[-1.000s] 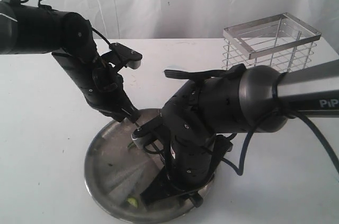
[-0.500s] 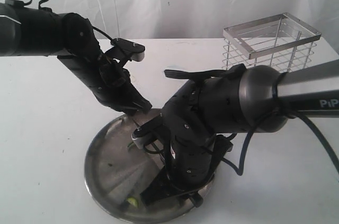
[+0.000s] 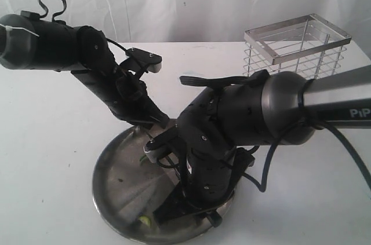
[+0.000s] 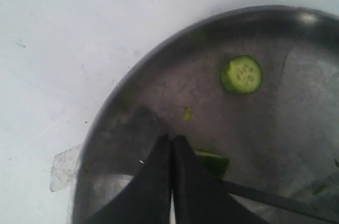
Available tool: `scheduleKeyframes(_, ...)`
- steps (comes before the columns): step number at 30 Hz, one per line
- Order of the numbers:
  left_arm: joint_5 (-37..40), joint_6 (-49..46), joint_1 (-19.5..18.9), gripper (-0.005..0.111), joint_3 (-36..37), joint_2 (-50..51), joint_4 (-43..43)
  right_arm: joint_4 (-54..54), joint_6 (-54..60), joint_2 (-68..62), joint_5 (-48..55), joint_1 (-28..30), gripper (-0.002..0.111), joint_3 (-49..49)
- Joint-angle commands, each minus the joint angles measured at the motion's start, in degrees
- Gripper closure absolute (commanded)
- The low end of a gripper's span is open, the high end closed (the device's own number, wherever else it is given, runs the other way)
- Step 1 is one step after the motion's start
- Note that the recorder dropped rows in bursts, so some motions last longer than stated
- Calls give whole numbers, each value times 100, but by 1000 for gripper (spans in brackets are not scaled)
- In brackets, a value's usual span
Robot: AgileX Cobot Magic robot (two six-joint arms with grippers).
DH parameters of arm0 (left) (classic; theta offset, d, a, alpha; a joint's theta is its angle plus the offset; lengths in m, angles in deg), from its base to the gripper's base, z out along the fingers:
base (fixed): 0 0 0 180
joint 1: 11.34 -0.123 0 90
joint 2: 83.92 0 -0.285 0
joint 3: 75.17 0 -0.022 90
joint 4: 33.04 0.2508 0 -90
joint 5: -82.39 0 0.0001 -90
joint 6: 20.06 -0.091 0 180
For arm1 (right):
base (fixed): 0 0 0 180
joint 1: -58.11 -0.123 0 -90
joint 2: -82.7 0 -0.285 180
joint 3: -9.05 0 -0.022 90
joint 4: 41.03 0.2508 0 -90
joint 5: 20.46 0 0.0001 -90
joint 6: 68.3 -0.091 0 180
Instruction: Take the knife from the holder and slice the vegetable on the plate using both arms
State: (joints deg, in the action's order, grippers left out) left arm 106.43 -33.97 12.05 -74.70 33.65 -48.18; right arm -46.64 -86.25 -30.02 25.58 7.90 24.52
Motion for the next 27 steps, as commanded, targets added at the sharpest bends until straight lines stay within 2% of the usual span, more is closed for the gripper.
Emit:
scheduleKeyframes(1,13,-110,20,107,27,153,-66,-3,-45,4,11,-3,108,-43)
scheduleKeyframes(27,-155,-152,20,107,27,685,-66,1,-73,4,11,-3,108,-43)
